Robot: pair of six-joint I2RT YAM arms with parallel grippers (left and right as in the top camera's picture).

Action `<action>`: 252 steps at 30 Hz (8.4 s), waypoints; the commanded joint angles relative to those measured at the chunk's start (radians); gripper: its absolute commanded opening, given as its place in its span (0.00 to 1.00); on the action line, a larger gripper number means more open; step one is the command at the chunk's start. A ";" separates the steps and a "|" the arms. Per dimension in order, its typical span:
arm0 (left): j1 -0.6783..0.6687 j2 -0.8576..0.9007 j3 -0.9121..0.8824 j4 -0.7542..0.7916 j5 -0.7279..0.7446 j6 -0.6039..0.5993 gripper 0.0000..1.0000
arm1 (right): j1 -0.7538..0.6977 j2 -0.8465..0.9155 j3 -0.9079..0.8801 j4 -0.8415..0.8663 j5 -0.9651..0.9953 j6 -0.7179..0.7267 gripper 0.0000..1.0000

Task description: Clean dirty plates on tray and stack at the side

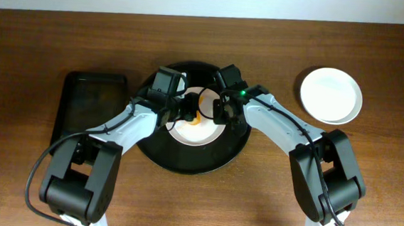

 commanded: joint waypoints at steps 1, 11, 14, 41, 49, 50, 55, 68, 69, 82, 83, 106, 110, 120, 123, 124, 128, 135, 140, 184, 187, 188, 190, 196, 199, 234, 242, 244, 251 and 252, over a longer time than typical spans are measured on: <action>0.001 0.054 0.016 0.003 0.026 -0.018 0.00 | 0.009 0.002 -0.009 -0.001 -0.005 0.007 0.04; 0.001 0.113 0.016 -0.053 -0.096 0.059 0.00 | 0.009 0.002 -0.009 -0.001 -0.005 0.007 0.04; 0.001 0.113 0.016 -0.101 -0.203 0.102 0.00 | 0.009 0.002 -0.009 -0.001 -0.005 0.007 0.04; 0.001 0.113 0.016 -0.111 -0.208 0.122 0.00 | -0.004 0.050 0.014 0.021 -0.032 -0.023 0.06; 0.001 0.113 0.016 -0.110 -0.209 0.122 0.00 | -0.005 0.108 0.009 0.011 0.014 0.068 0.04; 0.001 0.113 0.016 -0.110 -0.209 0.122 0.00 | -0.005 0.116 0.009 0.010 0.014 0.068 0.04; 0.003 0.113 0.016 -0.119 -0.298 0.122 0.00 | -0.027 0.129 0.009 -0.010 -0.026 0.094 0.04; 0.003 0.129 0.016 -0.153 -0.438 0.149 0.00 | -0.037 0.134 0.008 -0.009 -0.046 0.093 0.04; 0.003 0.129 0.016 -0.152 -0.445 0.156 0.00 | -0.037 0.134 0.008 -0.009 -0.046 0.093 0.04; 0.003 -0.081 0.057 -0.199 -0.680 0.187 0.00 | -0.037 0.134 0.008 -0.010 -0.046 0.093 0.04; 0.003 -0.109 0.057 -0.208 -0.731 0.187 0.00 | -0.037 0.134 0.008 -0.010 -0.047 0.093 0.04; -0.055 -0.001 0.051 -0.253 -0.255 -0.053 0.00 | -0.037 0.134 0.008 -0.013 -0.047 0.093 0.04; -0.055 0.018 0.051 -0.283 -0.378 -0.055 0.00 | -0.037 0.134 0.008 -0.013 -0.047 0.093 0.04; -0.060 0.098 0.038 -0.257 -0.566 -0.039 0.00 | -0.037 0.134 0.008 -0.012 -0.047 0.093 0.04; -0.060 0.098 0.038 -0.261 -0.640 -0.002 0.00 | -0.037 0.134 0.008 -0.012 -0.047 0.093 0.04; -0.060 0.098 0.039 -0.259 -0.693 0.010 0.00 | -0.037 0.134 0.008 -0.012 -0.047 0.093 0.04; -0.060 0.098 0.040 -0.243 -0.846 0.021 0.00 | -0.037 0.134 0.008 -0.012 -0.047 0.093 0.04; -0.060 0.061 0.076 -0.227 -1.015 0.060 0.00 | -0.037 0.134 0.008 -0.013 -0.047 0.093 0.04; -0.058 -0.040 0.086 -0.213 -1.078 0.096 0.00 | -0.037 0.134 0.008 -0.013 -0.047 0.093 0.04; 0.002 -0.049 0.092 -0.012 -1.094 0.194 0.00 | -0.037 0.134 0.008 -0.013 -0.047 0.092 0.04; 0.021 -0.119 0.092 -0.055 -1.014 0.193 0.00 | -0.037 0.134 0.008 -0.010 -0.047 0.093 0.04; 0.021 -0.133 0.092 -0.067 -0.929 0.193 0.00 | -0.037 0.134 0.008 -0.010 -0.047 0.093 0.04; 0.021 -0.147 0.092 -0.098 -0.681 0.193 0.00 | -0.037 0.134 0.008 -0.009 -0.047 0.093 0.04; -0.025 -0.086 0.080 -0.137 -0.383 0.110 0.00 | -0.037 0.134 0.010 -0.005 -0.052 0.093 0.04; -0.066 0.011 0.080 -0.119 -0.383 0.112 0.00 | -0.037 0.134 0.010 -0.006 -0.051 0.092 0.04; 0.092 -0.287 0.163 -0.284 -0.809 0.225 0.00 | -0.037 0.050 0.198 -0.139 -0.081 -0.031 0.26; 0.316 -0.313 0.161 -0.657 -0.457 0.219 0.01 | -0.064 0.047 0.327 -0.428 -0.030 -0.136 0.75; 0.354 -0.313 0.158 -0.672 -0.457 0.219 0.01 | -0.070 0.066 0.267 -0.407 -0.030 -0.131 0.68; 0.368 -0.313 0.156 -0.678 -0.457 0.219 0.01 | -0.070 0.072 -0.015 -0.034 -0.047 -0.124 0.44; 0.368 -0.313 0.156 -0.679 -0.457 0.219 0.01 | -0.070 0.072 -0.035 0.002 -0.058 -0.124 0.44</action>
